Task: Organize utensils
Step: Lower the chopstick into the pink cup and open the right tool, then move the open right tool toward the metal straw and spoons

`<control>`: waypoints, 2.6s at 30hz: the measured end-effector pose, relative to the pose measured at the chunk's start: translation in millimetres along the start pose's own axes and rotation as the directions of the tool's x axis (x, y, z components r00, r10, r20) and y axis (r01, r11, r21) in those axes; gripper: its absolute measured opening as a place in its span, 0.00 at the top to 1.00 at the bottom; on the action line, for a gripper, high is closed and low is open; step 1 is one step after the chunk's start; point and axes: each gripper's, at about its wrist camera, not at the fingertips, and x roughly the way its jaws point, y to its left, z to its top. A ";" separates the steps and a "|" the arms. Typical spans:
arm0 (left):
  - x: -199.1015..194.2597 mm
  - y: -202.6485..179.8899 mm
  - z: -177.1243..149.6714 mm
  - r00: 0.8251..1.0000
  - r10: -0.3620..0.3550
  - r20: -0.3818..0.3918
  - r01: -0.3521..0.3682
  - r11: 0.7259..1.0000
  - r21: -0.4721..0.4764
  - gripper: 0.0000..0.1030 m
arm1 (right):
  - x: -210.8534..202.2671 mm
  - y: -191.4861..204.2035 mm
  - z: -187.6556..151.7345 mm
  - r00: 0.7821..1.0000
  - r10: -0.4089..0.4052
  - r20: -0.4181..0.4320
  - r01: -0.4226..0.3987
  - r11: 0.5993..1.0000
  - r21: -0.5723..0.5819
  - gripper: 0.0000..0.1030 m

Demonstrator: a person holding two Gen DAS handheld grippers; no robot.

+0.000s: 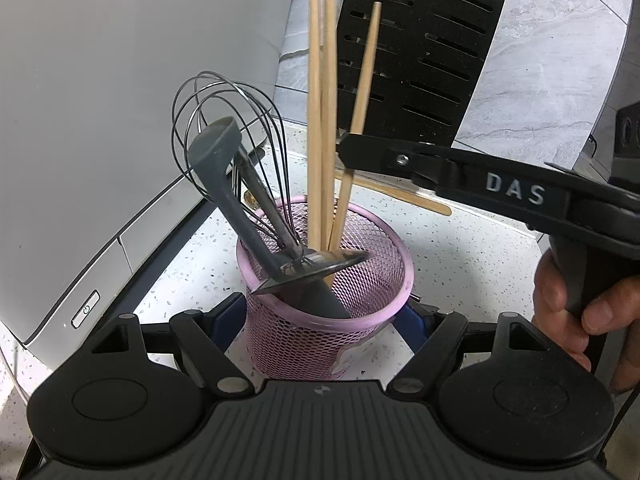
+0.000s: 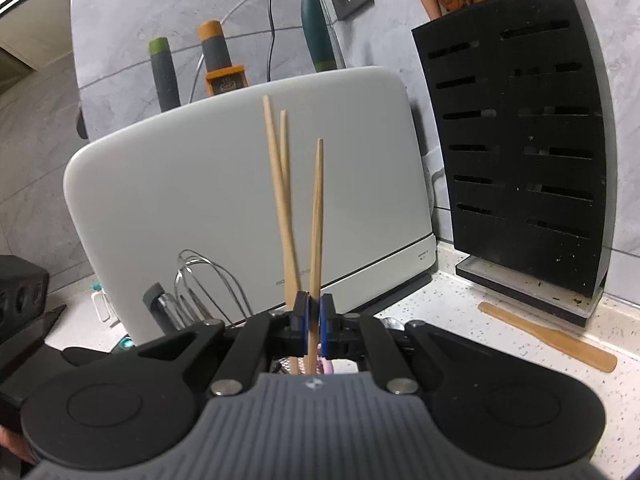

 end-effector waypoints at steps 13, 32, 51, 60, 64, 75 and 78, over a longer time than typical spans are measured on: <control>-1.2 0.7 -1.0 1.000 -0.006 -0.002 0.006 1.000 -0.007 0.11 | 5.6 -0.1 18.2 0.980 -0.029 -0.196 0.014 0.997 -0.075 0.73; -6.2 4.5 -2.3 1.000 -0.015 0.003 0.015 1.000 -0.019 0.13 | -6.7 -4.3 40.3 0.909 -0.108 -0.403 -0.009 0.961 -0.277 0.49; -12.6 4.6 -1.6 1.000 0.018 0.004 -0.019 0.999 0.050 0.17 | 17.4 -10.9 4.2 0.921 0.032 -0.389 -0.027 0.999 0.017 1.00; -17.4 5.8 -2.9 0.998 0.062 0.022 -0.064 0.994 0.092 0.18 | 16.0 -8.6 -13.7 0.929 0.103 -0.354 -0.064 0.991 0.121 1.00; -16.3 -0.5 -7.6 0.992 0.098 0.077 -0.105 0.990 0.093 0.10 | 14.2 -9.9 -20.4 0.939 0.104 -0.327 -0.058 0.988 0.146 1.00; -1.3 -24.7 -15.2 0.958 0.205 0.203 -0.243 0.952 0.186 0.02 | 11.3 -16.6 -32.0 0.964 0.031 -0.263 0.011 0.988 0.156 0.95; -1.2 -21.6 -15.1 0.955 0.200 0.218 -0.235 0.960 0.150 0.02 | 11.7 -14.4 -31.6 0.965 0.054 -0.255 -0.016 0.989 0.148 0.96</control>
